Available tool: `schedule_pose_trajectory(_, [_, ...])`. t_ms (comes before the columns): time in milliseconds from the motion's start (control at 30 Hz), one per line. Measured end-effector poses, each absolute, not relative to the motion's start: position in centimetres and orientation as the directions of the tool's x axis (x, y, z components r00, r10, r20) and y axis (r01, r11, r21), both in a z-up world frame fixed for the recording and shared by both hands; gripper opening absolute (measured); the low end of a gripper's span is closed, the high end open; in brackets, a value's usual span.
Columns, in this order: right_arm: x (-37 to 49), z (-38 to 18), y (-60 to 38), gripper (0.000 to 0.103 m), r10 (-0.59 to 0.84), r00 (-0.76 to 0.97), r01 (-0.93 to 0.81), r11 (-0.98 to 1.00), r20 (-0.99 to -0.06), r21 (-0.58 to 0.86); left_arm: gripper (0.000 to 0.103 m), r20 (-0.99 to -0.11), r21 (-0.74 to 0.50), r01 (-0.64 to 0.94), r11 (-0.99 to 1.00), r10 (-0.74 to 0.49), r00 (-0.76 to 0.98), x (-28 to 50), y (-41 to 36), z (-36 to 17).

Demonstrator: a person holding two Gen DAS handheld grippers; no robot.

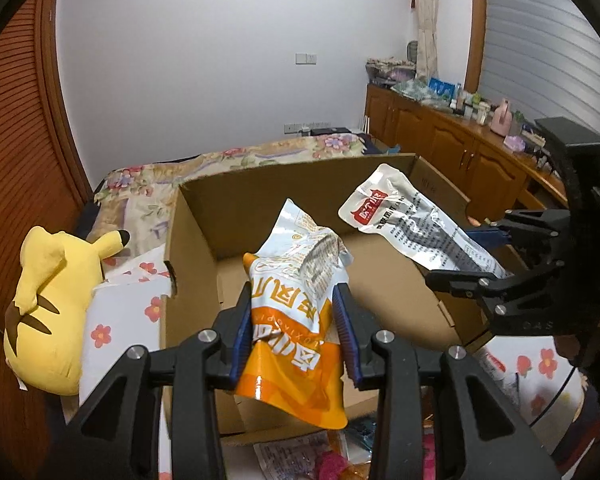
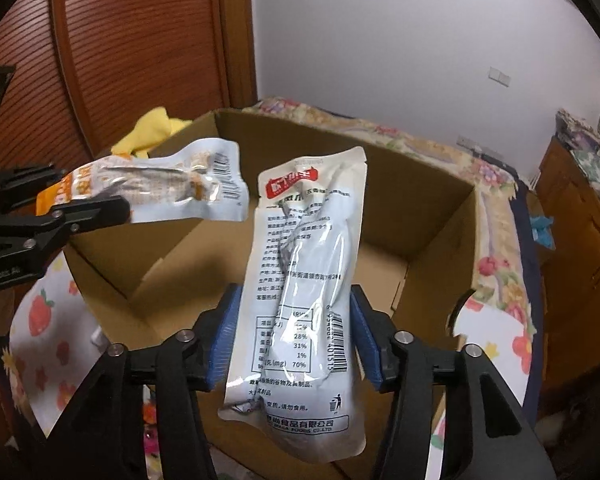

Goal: Organize snacks
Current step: 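Lift both pouches and carry them over the cardboard box, then open both grippers to drop the pouches into the box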

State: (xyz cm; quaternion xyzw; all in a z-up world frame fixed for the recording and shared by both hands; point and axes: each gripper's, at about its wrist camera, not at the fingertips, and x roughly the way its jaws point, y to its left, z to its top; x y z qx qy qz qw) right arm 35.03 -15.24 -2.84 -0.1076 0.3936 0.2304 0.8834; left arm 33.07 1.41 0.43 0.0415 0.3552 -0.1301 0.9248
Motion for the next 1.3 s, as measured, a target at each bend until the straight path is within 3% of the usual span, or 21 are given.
schedule_pose_trajectory(400, [35.1, -3.6, -16.1, 0.069, 0.272, 0.585, -0.436, 0.9, -0.764, -0.013, 0.043, -0.691, -0.011, 0.291, 0.957, -0.217, 0.689, 34.2, 0.3, -0.9])
schedule_pose_trajectory(600, [33.8, -2.5, -16.9, 0.069, 0.287, 0.616, -0.428, 0.904, -0.734, -0.005, 0.055, -0.686, -0.018, 0.282, 0.959, -0.217, 0.695, 34.1, 0.6, -0.6])
schedule_pose_trajectory(767, [31.3, -0.8, -17.7, 0.069, 0.29, 0.649, -0.42, 0.907, -0.703, -0.013, 0.055, -0.67, -0.029, 0.28, 0.959, -0.227, 0.706, 33.5, 0.9, 0.1])
schedule_pose_trajectory(1100, [24.6, 1.3, -20.5, 0.069, 0.324, 0.694, -0.401, 0.916, -0.643, 0.029, 0.055, -0.619, -0.029, 0.328, 0.944, -0.275, 0.736, 27.1, 0.7, 2.2])
schedule_pose_trajectory(1300, [20.6, -0.7, -20.8, 0.069, 0.305, 0.7, -0.387, 0.922, -0.646, 0.015, 0.056, -0.618, -0.017, 0.367, 0.93, -0.299, 0.727, 22.0, 0.7, 1.9])
